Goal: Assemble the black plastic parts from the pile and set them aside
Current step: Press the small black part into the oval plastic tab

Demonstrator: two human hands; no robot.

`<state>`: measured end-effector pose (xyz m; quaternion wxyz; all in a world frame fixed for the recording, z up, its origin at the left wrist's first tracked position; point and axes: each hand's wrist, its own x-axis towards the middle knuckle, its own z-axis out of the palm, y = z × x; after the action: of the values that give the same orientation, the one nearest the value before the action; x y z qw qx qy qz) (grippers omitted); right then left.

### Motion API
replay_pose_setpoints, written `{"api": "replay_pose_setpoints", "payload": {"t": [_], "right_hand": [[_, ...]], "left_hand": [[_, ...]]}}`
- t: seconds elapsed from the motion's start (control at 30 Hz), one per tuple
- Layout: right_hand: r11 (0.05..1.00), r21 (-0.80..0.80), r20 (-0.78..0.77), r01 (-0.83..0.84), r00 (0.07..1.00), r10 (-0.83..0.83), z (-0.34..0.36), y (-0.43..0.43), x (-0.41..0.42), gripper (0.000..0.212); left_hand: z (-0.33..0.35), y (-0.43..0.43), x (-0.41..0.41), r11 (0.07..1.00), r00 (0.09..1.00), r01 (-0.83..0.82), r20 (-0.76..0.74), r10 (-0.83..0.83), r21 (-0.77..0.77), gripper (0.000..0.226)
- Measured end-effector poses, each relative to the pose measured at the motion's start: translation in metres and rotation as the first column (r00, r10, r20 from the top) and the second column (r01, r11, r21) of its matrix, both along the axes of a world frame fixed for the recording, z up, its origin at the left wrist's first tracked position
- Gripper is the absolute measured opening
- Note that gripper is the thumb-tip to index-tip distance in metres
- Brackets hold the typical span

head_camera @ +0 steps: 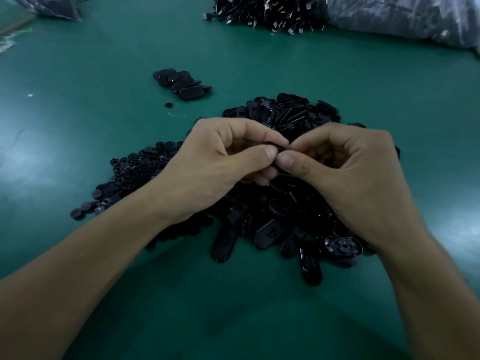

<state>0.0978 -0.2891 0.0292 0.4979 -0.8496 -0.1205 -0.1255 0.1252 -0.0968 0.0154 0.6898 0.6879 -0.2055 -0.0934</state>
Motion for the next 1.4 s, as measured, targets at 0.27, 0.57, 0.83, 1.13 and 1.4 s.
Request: {"api": "replay_pose_setpoints", "payload": {"t": [0.27, 0.57, 0.83, 1.13, 1.4], "right_hand": [[0.987, 0.141, -0.049, -0.083, 0.995, 0.090, 0.0016, 0.0069, -0.0013, 0.013], [0.960, 0.237, -0.095, -0.150, 0.980, 0.177, 0.0009, 0.0052, -0.0007, 0.011], [0.965, 0.231, -0.099, -0.124, 0.984, 0.150, 0.0006, 0.0053, -0.0010, 0.018], [0.963, 0.243, -0.102, -0.116, 0.984, 0.144, 0.0020, 0.0053, -0.0016, 0.016], [0.979, 0.185, -0.096, -0.080, 0.990, 0.099, 0.0003, 0.0064, -0.0011, 0.015]], "left_hand": [[0.0011, 0.0029, 0.0036, 0.996, 0.993, 0.032, -0.113, -0.042, -0.089, 0.017], [0.0009, 0.0010, 0.0045, 0.995, 0.994, -0.018, -0.113, 0.007, -0.098, 0.020], [0.0028, 0.0018, 0.0042, 0.995, 0.990, -0.022, -0.144, 0.007, -0.098, 0.020], [0.0035, -0.0014, 0.0017, 0.995, 0.989, -0.033, -0.150, 0.019, -0.090, 0.021], [0.0030, -0.0031, -0.0012, 0.997, 0.990, -0.067, -0.131, 0.061, -0.045, 0.019]]}}
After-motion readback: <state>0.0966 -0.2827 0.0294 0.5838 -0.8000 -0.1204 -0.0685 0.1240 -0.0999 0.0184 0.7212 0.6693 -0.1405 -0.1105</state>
